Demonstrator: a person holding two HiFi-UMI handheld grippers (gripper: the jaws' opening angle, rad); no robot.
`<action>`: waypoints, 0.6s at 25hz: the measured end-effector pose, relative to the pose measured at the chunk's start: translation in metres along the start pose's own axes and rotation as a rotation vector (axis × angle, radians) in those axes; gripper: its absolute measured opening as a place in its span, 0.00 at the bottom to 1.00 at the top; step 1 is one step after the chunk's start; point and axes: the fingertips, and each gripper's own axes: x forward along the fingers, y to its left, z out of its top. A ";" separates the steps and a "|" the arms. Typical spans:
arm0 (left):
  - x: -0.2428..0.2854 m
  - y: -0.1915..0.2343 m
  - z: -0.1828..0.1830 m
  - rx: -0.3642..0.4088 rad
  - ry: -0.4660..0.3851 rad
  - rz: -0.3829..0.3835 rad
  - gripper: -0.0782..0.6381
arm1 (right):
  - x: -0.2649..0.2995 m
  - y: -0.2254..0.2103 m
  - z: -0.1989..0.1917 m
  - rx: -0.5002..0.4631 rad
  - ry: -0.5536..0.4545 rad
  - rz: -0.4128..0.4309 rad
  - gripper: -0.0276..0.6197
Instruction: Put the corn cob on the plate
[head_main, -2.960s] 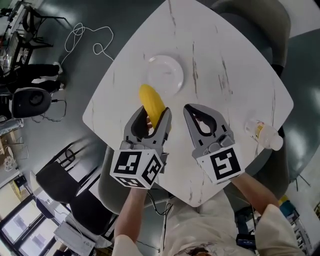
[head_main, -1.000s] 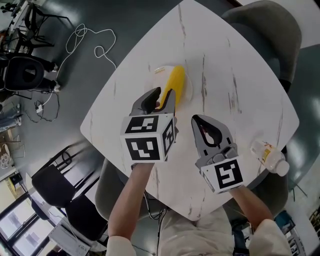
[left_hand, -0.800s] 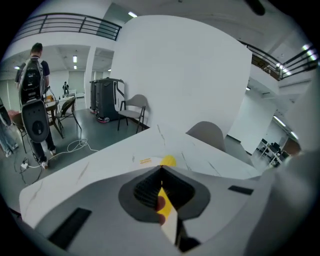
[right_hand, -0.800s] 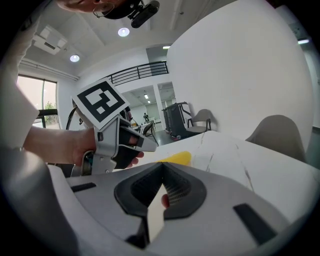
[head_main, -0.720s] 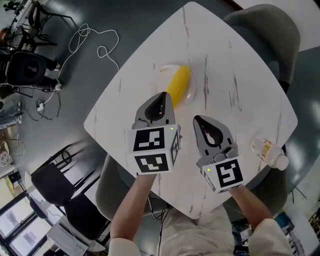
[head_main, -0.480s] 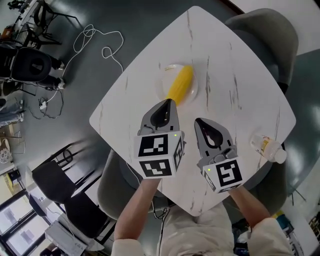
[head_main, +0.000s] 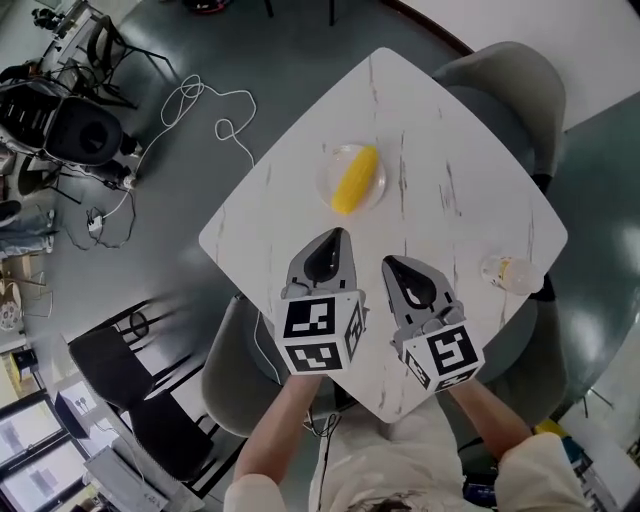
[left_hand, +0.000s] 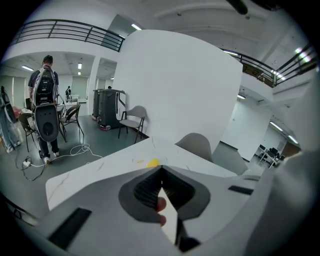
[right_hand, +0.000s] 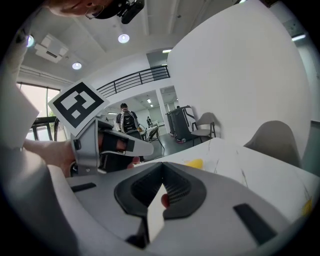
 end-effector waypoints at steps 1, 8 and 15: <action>-0.007 -0.003 0.003 0.004 -0.009 -0.001 0.12 | -0.006 0.005 0.004 -0.007 -0.008 0.000 0.05; -0.064 -0.021 0.019 -0.002 -0.073 0.000 0.12 | -0.052 0.035 0.028 -0.054 -0.044 -0.029 0.05; -0.131 -0.036 0.031 0.000 -0.144 -0.022 0.12 | -0.100 0.067 0.056 -0.093 -0.078 -0.038 0.05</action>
